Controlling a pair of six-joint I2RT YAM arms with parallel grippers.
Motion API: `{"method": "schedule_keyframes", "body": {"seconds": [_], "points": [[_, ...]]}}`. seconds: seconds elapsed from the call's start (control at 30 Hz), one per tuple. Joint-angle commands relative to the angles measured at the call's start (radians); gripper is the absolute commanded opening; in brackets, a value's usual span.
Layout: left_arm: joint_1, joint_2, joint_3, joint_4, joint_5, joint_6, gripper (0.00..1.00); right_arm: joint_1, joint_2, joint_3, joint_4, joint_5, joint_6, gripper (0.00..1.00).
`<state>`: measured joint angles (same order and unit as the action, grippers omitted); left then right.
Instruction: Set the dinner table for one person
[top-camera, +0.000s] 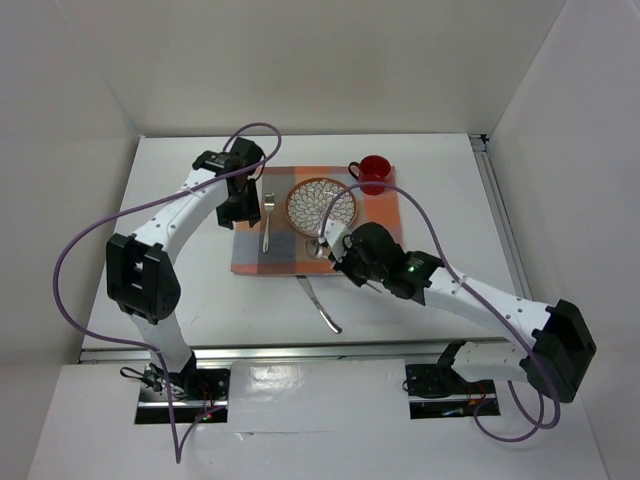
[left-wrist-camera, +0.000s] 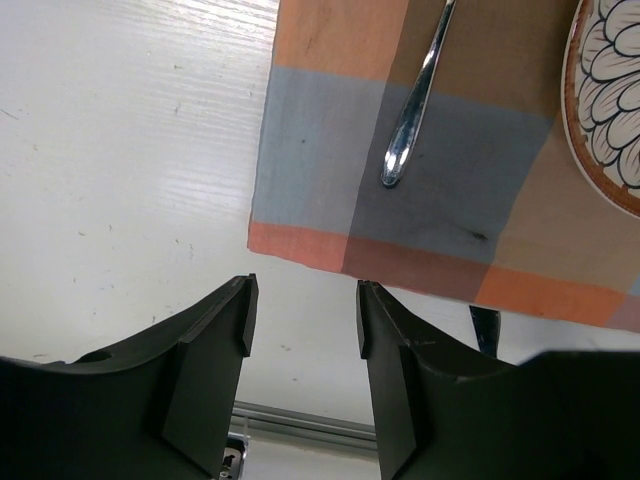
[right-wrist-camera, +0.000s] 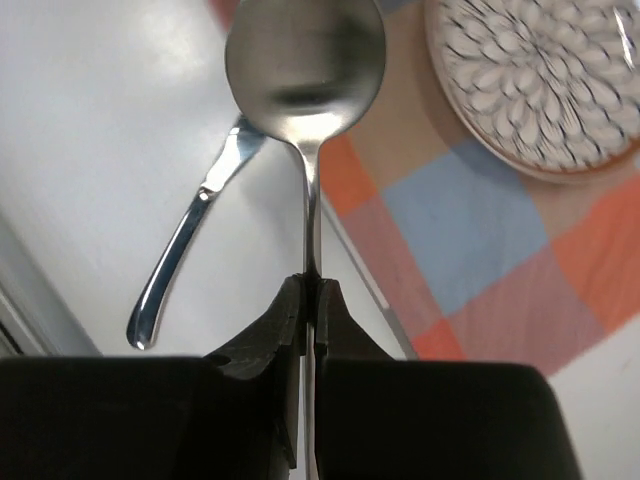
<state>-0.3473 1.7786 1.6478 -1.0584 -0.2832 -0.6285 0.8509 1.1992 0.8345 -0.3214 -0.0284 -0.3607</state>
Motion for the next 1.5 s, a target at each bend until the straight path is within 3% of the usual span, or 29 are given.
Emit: {"method": "schedule_keyframes", "body": {"seconds": [0.0, 0.13, 0.27, 0.43, 0.57, 0.87, 1.4, 1.47], "points": [[-0.001, -0.005, 0.052, -0.022, -0.019, -0.028, 0.61, -0.042, -0.024, 0.054, 0.001, 0.212, 0.29, 0.0], [-0.001, -0.04, 0.04, -0.002, -0.01, -0.028, 0.62, -0.131, 0.092, 0.123, -0.08, 0.274, 0.475, 0.0], [-0.001, -0.06, 0.03, -0.002, -0.001, -0.048, 0.62, -0.349, 0.233, 0.27, -0.174, 0.124, 0.75, 0.0], [-0.001, -0.07, 0.007, -0.002, -0.001, -0.048, 0.62, -0.421, 0.359, 0.337, -0.156, 0.163, 0.889, 0.0], [-0.001, -0.079, -0.012, -0.002, -0.001, -0.057, 0.61, -0.444, 0.511, 0.426, -0.185, 0.205, 0.89, 0.0], [-0.001, -0.07, -0.013, -0.002, -0.001, -0.057, 0.61, -0.464, 0.666, 0.489, -0.139, 0.214, 0.89, 0.0], [-0.001, -0.061, -0.022, -0.002, -0.011, -0.057, 0.61, -0.455, 0.729, 0.508, -0.058, 0.28, 0.756, 0.0], [-0.001, -0.07, -0.022, -0.002, -0.011, -0.057, 0.61, -0.455, 0.74, 0.517, -0.058, 0.289, 0.756, 0.04]]}}
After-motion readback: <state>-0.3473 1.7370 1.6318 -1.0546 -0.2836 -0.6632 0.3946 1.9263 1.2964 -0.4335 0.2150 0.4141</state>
